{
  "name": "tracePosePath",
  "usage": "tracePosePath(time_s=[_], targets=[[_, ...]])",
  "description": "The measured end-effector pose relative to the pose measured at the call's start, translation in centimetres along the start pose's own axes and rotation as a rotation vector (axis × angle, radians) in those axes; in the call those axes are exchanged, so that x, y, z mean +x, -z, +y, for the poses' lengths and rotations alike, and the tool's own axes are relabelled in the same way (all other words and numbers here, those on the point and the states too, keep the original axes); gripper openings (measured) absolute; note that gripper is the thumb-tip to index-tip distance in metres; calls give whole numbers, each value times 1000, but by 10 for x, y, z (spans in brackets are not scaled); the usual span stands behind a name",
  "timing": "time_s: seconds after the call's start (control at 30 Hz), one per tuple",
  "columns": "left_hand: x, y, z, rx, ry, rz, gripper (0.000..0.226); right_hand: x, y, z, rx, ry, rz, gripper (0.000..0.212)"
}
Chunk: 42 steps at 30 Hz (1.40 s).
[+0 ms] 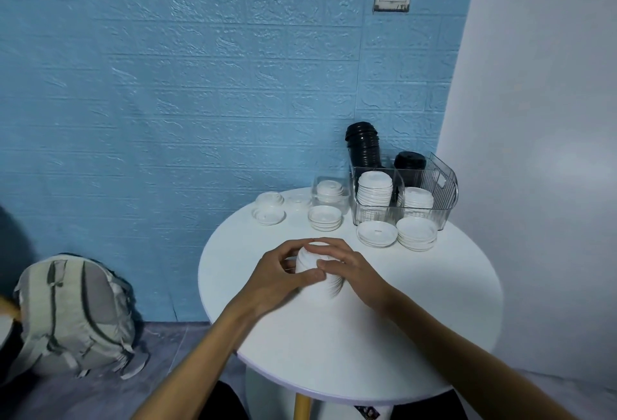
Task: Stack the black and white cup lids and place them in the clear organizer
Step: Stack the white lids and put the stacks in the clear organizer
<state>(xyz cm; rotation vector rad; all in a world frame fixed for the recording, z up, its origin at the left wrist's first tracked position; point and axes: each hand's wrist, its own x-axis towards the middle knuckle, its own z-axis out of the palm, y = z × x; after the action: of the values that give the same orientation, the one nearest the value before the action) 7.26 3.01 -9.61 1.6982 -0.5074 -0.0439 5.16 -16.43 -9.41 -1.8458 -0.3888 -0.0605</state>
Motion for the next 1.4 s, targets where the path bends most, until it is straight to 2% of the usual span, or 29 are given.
tracePosePath(time_s=[0.13, 0.27, 0.3, 0.37, 0.43, 0.5, 0.57, 0.63, 0.77, 0.9, 1.1, 1.23, 1.4], targets=[[-1, 2, 1, -33, 10, -28, 54, 0, 2, 2, -8, 9, -17, 36], [1, 8, 8, -195, 84, -74, 42, -2, 1, 11, 6, 11, 4, 78], [3, 10, 9, -246, 123, -60, 39, -2, 0, 13, -11, 18, 22, 84], [15, 16, 5, -265, 169, 38, 34, 0, -3, 15, -73, 45, 73, 81], [32, 25, -6, -174, 132, 218, 25, -1, -5, 15, -111, 78, 107, 71], [52, 34, -18, 52, 74, 409, 20, -1, -5, 15, -129, 117, 107, 67], [73, 42, -31, 285, 33, 509, 25, -2, -7, 13, -139, 146, 103, 63], [91, 48, -41, 428, 18, 542, 34, -3, -10, 12, -104, 157, 113, 56], [118, 54, -52, 614, 172, 478, 58, -3, -12, 13, -94, 174, 149, 42], [128, 57, -53, 781, 280, 333, 68, -4, -10, 12, -150, 124, 112, 39], [135, 56, -56, 857, 332, 234, 58, -10, -10, 10, -274, 112, 118, 47], [132, 56, -56, 808, 286, 295, 46, -13, -8, 5, -414, 119, 113, 48], [120, 49, -45, 705, 239, 369, 40, -14, -7, 3, -460, 109, 88, 44]])
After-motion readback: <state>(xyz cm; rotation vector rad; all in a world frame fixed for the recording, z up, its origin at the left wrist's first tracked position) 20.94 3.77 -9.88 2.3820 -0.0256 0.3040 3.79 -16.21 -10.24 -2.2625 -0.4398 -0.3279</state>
